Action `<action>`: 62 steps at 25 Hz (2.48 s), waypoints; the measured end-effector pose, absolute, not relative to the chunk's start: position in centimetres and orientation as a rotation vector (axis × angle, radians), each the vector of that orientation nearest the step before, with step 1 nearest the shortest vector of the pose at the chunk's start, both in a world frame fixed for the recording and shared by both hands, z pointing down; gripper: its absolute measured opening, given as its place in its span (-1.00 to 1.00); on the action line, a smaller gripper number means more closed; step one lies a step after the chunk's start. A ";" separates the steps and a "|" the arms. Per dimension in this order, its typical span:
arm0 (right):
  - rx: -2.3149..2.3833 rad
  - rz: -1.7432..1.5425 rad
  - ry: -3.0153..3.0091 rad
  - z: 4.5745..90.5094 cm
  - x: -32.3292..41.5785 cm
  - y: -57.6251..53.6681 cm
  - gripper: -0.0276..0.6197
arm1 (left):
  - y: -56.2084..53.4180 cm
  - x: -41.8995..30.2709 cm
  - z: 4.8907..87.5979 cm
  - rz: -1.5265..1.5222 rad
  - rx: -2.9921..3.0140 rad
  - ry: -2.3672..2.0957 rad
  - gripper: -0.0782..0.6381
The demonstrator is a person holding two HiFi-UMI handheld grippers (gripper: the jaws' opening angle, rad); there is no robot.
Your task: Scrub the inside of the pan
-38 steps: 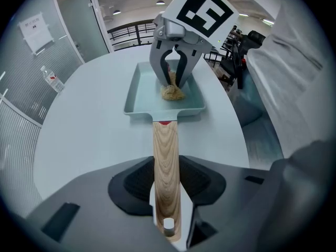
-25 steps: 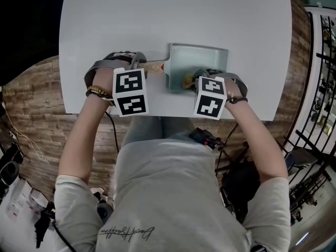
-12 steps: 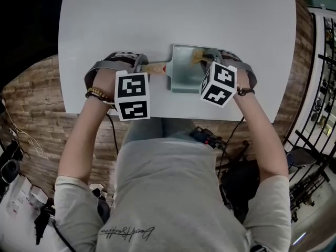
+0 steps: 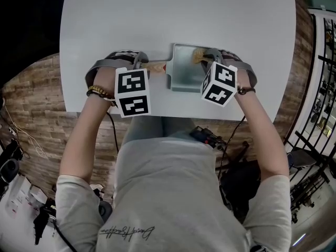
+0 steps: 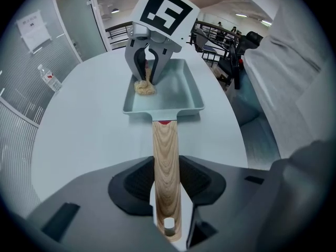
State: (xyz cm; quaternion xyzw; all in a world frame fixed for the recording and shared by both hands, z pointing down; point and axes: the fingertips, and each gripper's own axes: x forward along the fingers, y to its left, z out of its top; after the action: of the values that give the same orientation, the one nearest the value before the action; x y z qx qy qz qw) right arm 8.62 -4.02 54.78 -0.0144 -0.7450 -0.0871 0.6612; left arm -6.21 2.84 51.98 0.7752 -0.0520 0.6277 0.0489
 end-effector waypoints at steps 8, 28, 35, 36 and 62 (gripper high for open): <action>-0.129 -0.123 -1.649 54.7 10.0 0.0 -0.71 | 2.5 -6.3 52.0 1.929 2.358 -0.161 -0.36; -0.294 0.052 -1.598 54.3 11.7 4.8 -0.71 | 2.7 -6.2 52.1 1.953 2.364 -0.116 -0.36; -0.133 -0.084 -1.641 54.5 11.2 -0.2 -0.70 | 3.4 -6.1 51.8 1.967 2.371 -0.079 -0.36; -0.116 -0.099 -1.641 54.5 11.2 -1.1 -0.70 | 3.4 -6.1 51.7 1.966 2.371 -0.081 -0.36; -0.096 -0.045 -1.573 54.9 12.8 -2.0 -0.70 | 2.3 -6.5 52.1 1.958 2.328 -0.186 -0.37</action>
State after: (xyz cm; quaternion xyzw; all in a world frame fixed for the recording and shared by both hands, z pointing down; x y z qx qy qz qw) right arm 12.84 -2.00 54.88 -0.0431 -0.7075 -0.0203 0.7051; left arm -6.54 2.28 52.14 0.7631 -0.0608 0.6417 0.0470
